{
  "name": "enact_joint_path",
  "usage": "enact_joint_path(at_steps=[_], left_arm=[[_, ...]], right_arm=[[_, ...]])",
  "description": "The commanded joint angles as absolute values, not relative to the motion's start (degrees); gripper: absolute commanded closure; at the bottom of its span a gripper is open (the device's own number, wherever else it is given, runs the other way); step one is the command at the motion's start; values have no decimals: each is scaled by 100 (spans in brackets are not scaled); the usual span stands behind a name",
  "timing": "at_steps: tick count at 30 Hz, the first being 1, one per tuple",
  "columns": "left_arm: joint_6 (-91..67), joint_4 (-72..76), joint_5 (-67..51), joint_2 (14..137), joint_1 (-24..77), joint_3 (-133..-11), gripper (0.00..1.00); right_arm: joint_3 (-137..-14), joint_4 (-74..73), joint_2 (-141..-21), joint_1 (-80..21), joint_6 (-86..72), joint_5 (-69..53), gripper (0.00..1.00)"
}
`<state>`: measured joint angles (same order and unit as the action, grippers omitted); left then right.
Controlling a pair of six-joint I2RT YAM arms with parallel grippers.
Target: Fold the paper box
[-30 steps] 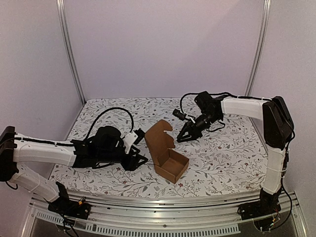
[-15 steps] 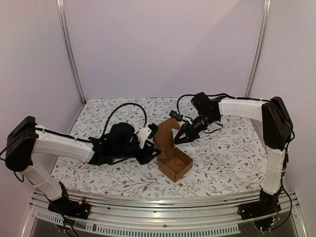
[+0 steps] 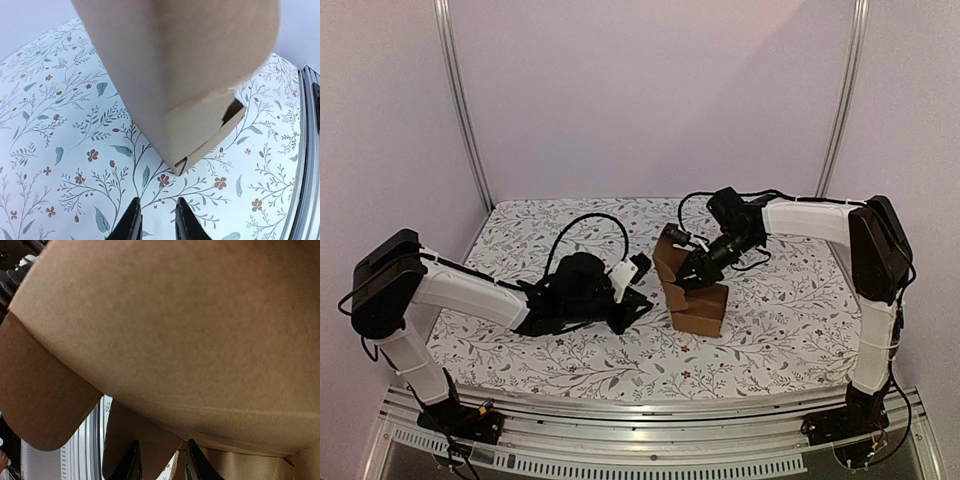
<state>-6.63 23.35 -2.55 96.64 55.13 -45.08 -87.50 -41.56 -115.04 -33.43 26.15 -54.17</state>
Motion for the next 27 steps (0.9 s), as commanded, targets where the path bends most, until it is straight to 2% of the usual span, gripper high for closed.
enact_joint_path(at_steps=[1,5,9,13,15,21,27], left_arm=[[-630,2566,-235,9657,5581,-4648,77],[-615,2598,-106,9508,5581,-4582,78],[-619,2293,-99,9256,5581,-4593,74],[-840,1337,194,8760,5581,-4801,68],[-1060,480,568,8533,5573,-5144,61],[-1737,-1766,1260,8552,5518,-6915,51],[-2429,-4431,946,10038,5375,-9741,48]], right_arm=[[-8776,-4122,-11592,-3383,2591,-5447,71],[-8745,-4319,-11483,-3333,2655,-5344,70],[-8763,-5112,-11204,-3044,3050,-5208,68],[-8619,-5771,-10735,-2697,3622,-5067,64],[-8428,-5931,-10397,-2645,3814,-4919,62],[-7819,-5831,-9630,-2637,3981,-4352,55],[-7385,-4986,-9228,-2571,3251,-3345,47]])
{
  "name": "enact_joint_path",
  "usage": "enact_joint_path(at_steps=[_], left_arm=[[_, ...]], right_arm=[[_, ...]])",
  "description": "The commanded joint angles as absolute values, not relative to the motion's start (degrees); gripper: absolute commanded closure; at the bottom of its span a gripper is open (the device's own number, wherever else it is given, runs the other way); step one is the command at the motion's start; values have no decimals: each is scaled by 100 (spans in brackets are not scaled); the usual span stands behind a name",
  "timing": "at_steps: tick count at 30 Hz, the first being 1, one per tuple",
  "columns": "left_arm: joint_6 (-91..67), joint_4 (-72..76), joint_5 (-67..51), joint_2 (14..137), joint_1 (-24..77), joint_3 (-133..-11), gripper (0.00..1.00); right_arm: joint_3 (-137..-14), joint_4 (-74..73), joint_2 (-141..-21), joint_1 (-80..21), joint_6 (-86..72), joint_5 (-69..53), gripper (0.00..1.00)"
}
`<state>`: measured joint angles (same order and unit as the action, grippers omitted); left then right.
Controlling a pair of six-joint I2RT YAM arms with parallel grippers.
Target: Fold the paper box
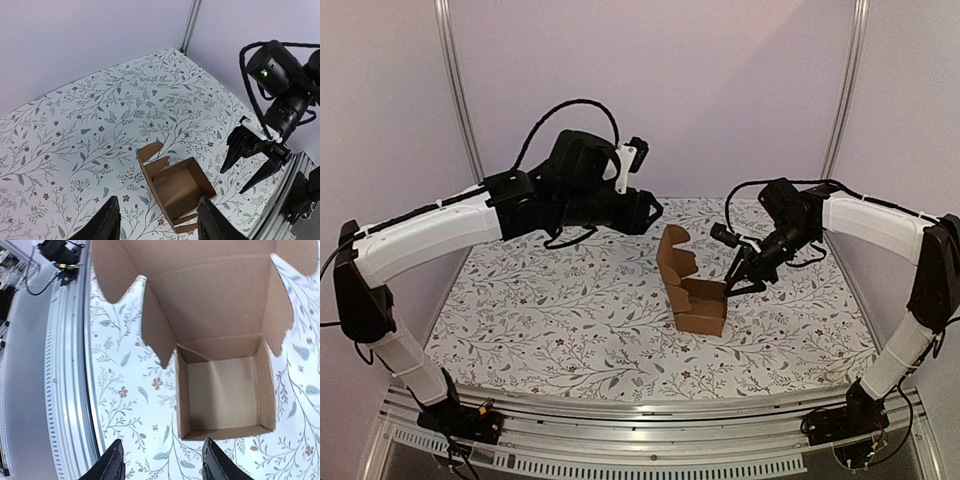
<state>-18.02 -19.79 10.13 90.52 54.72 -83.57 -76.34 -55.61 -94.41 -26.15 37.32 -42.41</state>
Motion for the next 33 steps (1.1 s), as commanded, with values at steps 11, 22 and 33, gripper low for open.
enact_joint_path(at_steps=[11,22,33], left_arm=[[-3051,-6470,245,11705,5278,-12222,61],[-2835,-6475,84,11899,5257,-12252,91],[-1387,-7229,816,11654,5125,-12616,100]], right_arm=[[-7024,-4520,-8895,-2542,2780,-3085,44],[-7011,-4604,-9203,-2543,2930,-3087,43],[-7058,-4747,-9158,-2549,3017,-3646,43]])
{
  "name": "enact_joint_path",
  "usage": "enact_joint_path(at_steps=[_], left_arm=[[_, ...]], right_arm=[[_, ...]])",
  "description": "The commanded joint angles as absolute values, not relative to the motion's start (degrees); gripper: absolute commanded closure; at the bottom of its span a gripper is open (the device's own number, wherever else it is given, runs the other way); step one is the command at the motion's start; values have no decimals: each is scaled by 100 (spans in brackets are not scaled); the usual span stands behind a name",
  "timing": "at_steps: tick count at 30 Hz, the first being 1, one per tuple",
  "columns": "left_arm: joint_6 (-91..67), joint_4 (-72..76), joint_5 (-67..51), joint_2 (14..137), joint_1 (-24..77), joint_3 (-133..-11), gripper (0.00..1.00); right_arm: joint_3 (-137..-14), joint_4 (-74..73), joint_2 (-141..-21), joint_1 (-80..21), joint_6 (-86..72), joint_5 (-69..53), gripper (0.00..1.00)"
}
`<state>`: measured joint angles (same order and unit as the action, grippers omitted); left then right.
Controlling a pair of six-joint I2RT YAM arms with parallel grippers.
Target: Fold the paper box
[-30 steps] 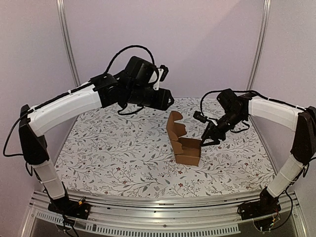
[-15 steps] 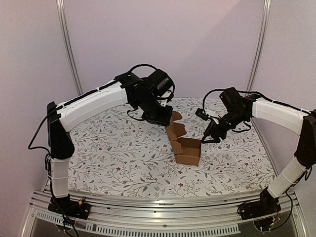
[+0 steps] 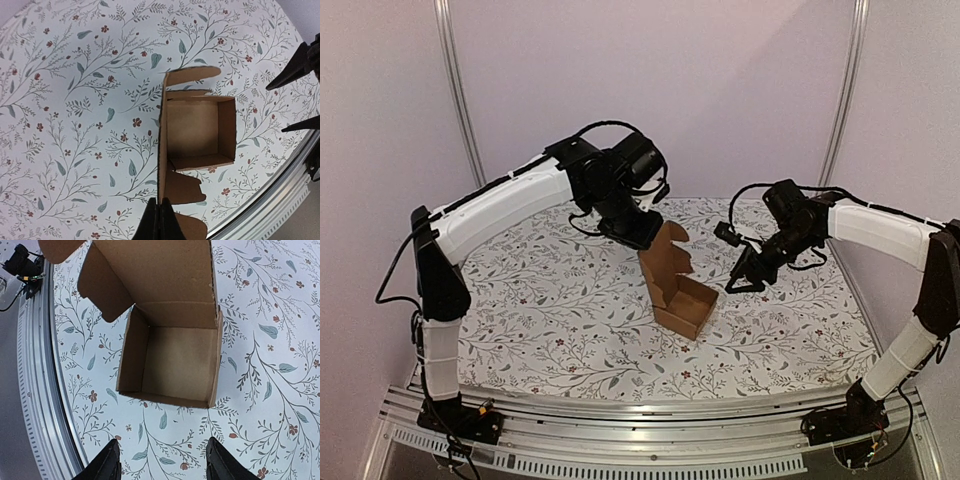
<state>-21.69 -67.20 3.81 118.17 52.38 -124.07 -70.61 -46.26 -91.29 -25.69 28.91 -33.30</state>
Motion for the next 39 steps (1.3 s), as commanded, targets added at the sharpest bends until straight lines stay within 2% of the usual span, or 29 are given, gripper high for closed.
enact_joint_path(at_steps=[1,7,13,16,22,28,35,39], left_arm=[[-1185,-7283,925,11602,5124,-12614,100],[-718,-7354,1477,11471,5124,-12516,100],[-893,-7137,1470,11749,5133,-12511,100],[-923,-7039,1325,11873,5133,-12585,100],[-852,-7181,1267,12044,5074,-12817,100],[-843,-7324,969,12108,4989,-12932,100],[-809,-7546,798,12083,4957,-13025,100],[-770,-7608,769,12020,4947,-13025,100]], right_arm=[[-7058,-4750,-9158,-2547,3028,-3689,43],[-7125,-4756,-9317,-2552,2991,-3733,43],[-7163,-4700,-9396,-2597,2951,-3788,43],[-7008,-4359,-9150,-3025,2862,-3383,44],[-6551,-3355,-8166,-4651,3350,-2186,55],[-7047,-2644,-8724,-5926,3674,-904,69],[-7546,-2083,-9802,-6368,4248,-43,84],[-7678,-1747,-10121,-6366,4301,360,87]])
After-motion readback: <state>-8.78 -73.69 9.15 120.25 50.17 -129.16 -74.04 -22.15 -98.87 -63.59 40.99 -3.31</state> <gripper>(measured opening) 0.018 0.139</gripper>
